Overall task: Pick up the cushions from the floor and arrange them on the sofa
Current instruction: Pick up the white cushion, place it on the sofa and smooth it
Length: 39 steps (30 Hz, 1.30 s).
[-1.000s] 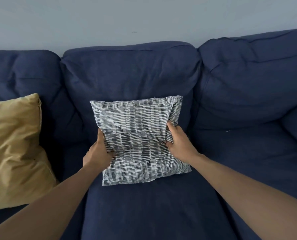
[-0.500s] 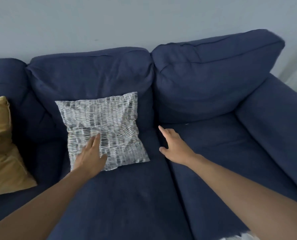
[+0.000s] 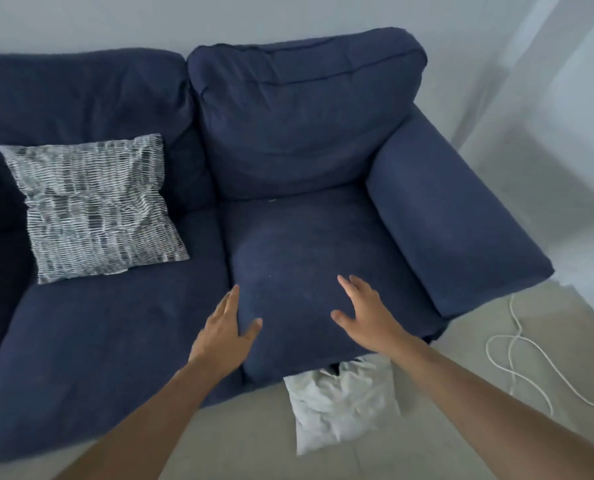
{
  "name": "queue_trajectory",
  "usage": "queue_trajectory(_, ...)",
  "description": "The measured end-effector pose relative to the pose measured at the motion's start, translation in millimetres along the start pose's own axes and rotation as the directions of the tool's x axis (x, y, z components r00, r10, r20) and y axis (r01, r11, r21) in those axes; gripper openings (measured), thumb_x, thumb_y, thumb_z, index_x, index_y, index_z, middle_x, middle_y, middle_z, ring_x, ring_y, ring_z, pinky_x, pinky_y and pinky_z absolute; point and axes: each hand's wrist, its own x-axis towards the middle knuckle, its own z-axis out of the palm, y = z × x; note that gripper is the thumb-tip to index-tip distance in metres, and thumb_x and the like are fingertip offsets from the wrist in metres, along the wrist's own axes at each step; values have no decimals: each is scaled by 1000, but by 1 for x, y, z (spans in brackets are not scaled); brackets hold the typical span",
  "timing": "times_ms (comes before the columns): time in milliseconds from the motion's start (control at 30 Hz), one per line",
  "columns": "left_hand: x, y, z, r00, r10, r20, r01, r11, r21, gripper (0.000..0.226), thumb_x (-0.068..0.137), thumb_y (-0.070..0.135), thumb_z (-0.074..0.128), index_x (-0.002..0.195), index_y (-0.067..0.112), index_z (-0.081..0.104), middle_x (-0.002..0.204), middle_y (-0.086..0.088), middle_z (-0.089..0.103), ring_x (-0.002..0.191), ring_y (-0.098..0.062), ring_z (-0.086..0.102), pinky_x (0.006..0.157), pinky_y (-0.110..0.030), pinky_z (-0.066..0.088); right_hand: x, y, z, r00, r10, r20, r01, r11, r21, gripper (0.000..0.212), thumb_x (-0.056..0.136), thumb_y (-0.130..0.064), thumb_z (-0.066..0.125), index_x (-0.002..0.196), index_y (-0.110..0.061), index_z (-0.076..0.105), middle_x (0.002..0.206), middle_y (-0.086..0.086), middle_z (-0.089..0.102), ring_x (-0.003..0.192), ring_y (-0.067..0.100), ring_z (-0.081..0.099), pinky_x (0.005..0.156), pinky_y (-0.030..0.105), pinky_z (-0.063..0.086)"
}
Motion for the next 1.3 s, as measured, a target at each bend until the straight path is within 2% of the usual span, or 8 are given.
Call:
queue_trajectory(233, -76, 13, 141, 988, 15, 154, -25, 998, 60, 89, 102, 63, 52, 171, 37, 1, 179, 13, 9, 164, -13, 19, 128, -39, 31, -72, 136, 42, 993, 115, 20, -115, 993, -32, 86, 102, -50, 60, 171, -27, 14, 179, 9, 6, 165, 31, 6, 130, 46, 23)
queue_trajectory(433, -90, -6, 229, 946, 105, 306, -205, 927, 316, 90, 97, 74, 27, 170, 35, -8, 181, 8, -2, 167, -20, 8, 129, -41, 24, -96, 212, 96, 980, 182, 80, -173, 979, -104, 89, 101, -52, 58, 171, -30, 6, 180, 5, -1, 163, 34, 9, 127, 48, 29)
queue_trajectory(733, -37, -97, 366, 951, -54, 305, -89, 896, 435, 102, 100, 73, 44, 167, 34, -23, 177, -12, -25, 166, -36, -1, 130, -54, 21, -64, 317, 205, 975, 218, 46, -213, 972, -98, 92, 99, -55, 62, 170, -36, 6, 179, 8, -5, 164, 35, 5, 128, 51, 29)
queue_trajectory(867, -15, -137, 424, 961, -97, 260, -13, 920, 391, 116, 96, 72, 55, 160, 40, -36, 174, -21, -26, 164, -44, 7, 124, -58, 33, -43, 357, 256, 973, 232, 1, -231, 971, -63, 103, 94, -55, 70, 168, -45, -2, 178, 9, -13, 163, 40, 8, 124, 58, 33)
queue_trajectory(1000, 8, -166, 456, 974, -21, 225, -3, 994, 108, 129, 89, 68, 71, 155, 50, -38, 175, -21, -18, 150, -41, 46, 112, -54, 50, -22, 382, 288, 983, 180, -21, -179, 982, 64, 115, 88, -58, 76, 163, -53, -10, 178, 13, -15, 165, 39, 3, 127, 57, 27)
queue_trajectory(1100, 26, -168, 472, 976, 47, 215, -27, 995, -94, 138, 82, 58, 83, 155, 58, -34, 174, -14, 15, 143, -34, 51, 113, -48, 48, -8, 399, 298, 990, 130, -51, -122, 983, 137, 115, 86, -60, 77, 156, -63, -14, 179, 10, -12, 166, 31, -5, 131, 52, 18)
queue_trajectory(1200, 35, -169, 485, 979, 26, 205, 10, 985, -173, 138, 82, 40, 88, 159, 54, -26, 149, -8, 55, 119, -25, 61, 100, -39, 53, 4, 408, 307, 985, 157, -66, -143, 974, 176, 116, 81, -61, 79, 160, -62, -6, 172, 9, 21, 157, 35, 25, 127, 50, 29)
queue_trajectory(1300, 37, -170, 490, 978, 21, 209, 20, 981, -193, 134, 84, 33, 86, 161, 55, -22, 131, -5, 67, 113, -30, 66, 91, -37, 53, 7, 406, 315, 980, 180, -86, -159, 966, 204, 115, 75, -58, 76, 161, -61, -1, 150, 8, 45, 139, 29, 44, 120, 46, 39)
